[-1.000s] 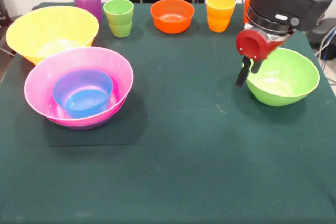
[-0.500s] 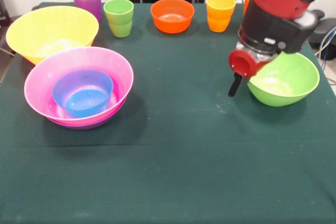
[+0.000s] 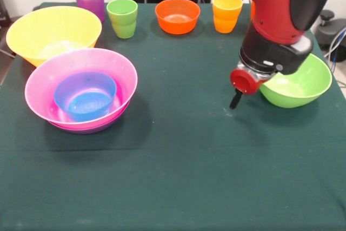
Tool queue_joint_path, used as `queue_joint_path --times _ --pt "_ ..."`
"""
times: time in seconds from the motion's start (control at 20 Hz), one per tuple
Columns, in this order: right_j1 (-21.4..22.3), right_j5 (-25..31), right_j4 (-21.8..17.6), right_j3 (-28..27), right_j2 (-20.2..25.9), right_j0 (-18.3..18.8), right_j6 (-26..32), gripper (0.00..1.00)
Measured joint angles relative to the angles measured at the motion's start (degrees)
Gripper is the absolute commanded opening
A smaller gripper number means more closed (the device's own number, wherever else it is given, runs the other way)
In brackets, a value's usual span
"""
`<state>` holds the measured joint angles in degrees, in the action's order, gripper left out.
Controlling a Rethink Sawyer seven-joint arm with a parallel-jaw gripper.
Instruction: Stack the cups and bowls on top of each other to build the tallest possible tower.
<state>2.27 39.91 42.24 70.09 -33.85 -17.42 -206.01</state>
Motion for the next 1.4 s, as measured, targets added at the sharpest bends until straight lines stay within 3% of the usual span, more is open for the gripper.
queue_joint_path --times 0.4,0.9,1.05,1.4 --pt "1.2 -0.2 0.0 0.7 0.0 0.0 0.0 1.00" --pt "11.2 -0.2 0.0 8.3 0.0 0.3 0.0 1.00" --pt "15.6 -0.2 0.0 11.8 0.0 1.3 0.0 1.00" --pt "21.2 -0.2 0.0 16.5 0.0 3.6 0.0 1.00"
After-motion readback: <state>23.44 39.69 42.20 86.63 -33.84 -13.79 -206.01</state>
